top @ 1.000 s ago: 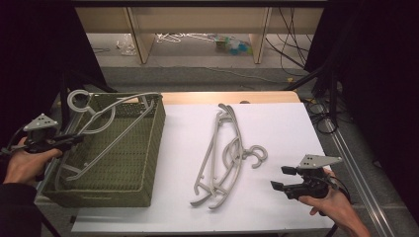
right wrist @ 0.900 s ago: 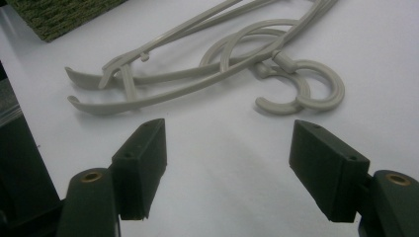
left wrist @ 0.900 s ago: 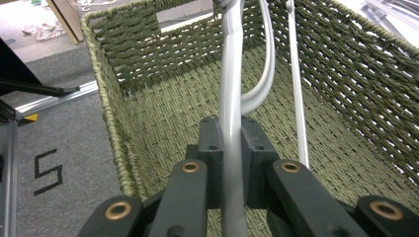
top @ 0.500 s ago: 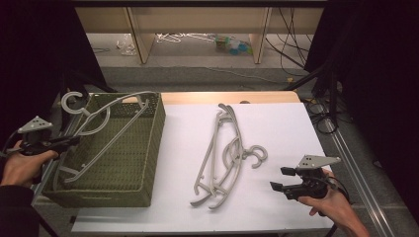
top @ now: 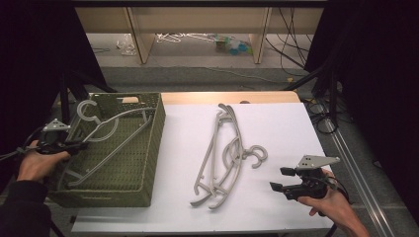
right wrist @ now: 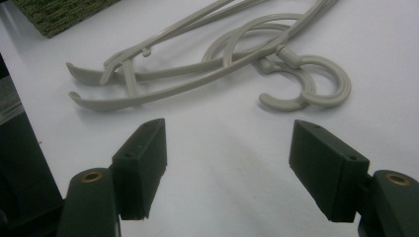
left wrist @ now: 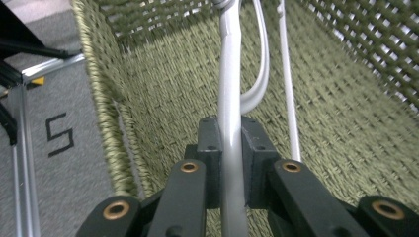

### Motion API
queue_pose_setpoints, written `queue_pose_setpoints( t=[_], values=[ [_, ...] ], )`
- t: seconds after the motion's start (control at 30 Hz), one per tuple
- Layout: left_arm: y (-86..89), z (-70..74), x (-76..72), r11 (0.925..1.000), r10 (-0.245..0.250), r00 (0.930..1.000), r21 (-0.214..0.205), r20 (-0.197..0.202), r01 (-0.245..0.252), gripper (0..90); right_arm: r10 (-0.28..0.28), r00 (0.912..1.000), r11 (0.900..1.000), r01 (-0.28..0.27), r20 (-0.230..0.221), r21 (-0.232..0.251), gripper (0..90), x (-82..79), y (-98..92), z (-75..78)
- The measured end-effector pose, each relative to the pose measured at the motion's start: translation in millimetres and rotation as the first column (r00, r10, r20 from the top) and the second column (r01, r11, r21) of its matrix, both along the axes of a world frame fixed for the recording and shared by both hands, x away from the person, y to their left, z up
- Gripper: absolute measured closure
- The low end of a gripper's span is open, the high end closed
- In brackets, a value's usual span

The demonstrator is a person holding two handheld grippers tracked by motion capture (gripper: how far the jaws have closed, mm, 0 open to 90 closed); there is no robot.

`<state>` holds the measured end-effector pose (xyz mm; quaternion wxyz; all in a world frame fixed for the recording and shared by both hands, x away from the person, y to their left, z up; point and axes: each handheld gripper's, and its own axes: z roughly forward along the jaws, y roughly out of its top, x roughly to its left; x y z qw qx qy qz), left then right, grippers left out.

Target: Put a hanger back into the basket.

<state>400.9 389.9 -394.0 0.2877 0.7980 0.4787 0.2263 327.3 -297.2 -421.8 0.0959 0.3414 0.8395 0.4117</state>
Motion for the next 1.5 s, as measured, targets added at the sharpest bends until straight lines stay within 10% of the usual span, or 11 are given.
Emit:
queue_pose_setpoints(
  t=[0.17, 0.3, 0.6, 0.73, 1.13, 1.4, 1.5],
  values=[
    [1.0, -0.4, 6.3, 0.9990, -0.031, 0.9995, 0.031, -0.012, 0.031, 72.9, 0.001, 1.0000, 1.0000, -0.001, 0.001, -0.002, 31.4, -0.3, 0.4, -0.5],
    [2.2, 5.2, -0.2, 0.9973, 0.071, 0.9975, 0.018, -0.005, -0.071, 67.5, -0.002, 1.0000, 1.0000, 0.002, -0.005, 0.000, 31.4, -0.7, 1.1, -0.9],
    [-28.6, 26.8, -18.3, 0.9990, 0.025, 0.9949, -0.040, 0.098, -0.021, 49.7, -0.003, 0.9999, 1.0000, 0.003, -0.017, 0.001, 31.6, 0.1, 3.0, -4.0],
    [-55.2, 30.4, -30.6, 0.9793, 0.055, 0.9871, -0.201, 0.150, -0.024, 39.6, -0.013, 0.9998, 0.9999, 0.013, -0.013, -0.004, 31.8, -0.8, 3.8, -4.4],
    [-122.4, 38.8, -57.1, 0.9552, -0.032, 0.9687, -0.278, 0.246, 0.102, 24.5, -0.082, 0.9951, 0.9965, 0.081, 0.056, 0.023, 29.2, -0.3, 13.0, -6.3],
    [-152.2, 31.2, -73.4, 0.9410, -0.071, 0.9475, -0.294, 0.312, 0.167, 17.5, -0.137, 0.9883, 0.9890, 0.132, 0.067, 0.067, 26.5, -0.7, 17.6, -6.7],
    [-168.3, 27.2, -82.2, 0.9253, -0.091, 0.9326, -0.316, 0.349, 0.209, 18.7, -0.157, 0.9858, 0.9857, 0.153, 0.059, 0.071, 25.2, -1.5, 17.8, -6.7]
  ],
)
